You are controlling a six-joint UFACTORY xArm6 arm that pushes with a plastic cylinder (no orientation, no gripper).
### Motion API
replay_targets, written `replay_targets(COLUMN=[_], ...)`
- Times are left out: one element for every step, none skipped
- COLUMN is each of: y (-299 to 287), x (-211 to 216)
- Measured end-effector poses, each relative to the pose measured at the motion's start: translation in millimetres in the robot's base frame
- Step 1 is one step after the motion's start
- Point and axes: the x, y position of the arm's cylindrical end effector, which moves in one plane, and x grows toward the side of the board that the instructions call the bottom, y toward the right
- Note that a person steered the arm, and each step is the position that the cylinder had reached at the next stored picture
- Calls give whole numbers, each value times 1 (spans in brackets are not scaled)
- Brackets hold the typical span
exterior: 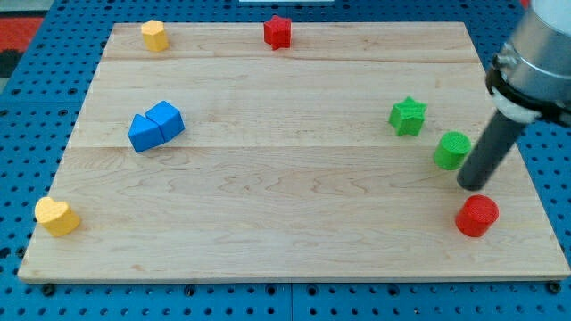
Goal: Slide red star to the center
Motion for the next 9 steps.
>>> replay_targets(y=[27,5,-4,52,83,92,56,-22,-104], x=[-36,-47,-44,-30,-17,36,66,70,74])
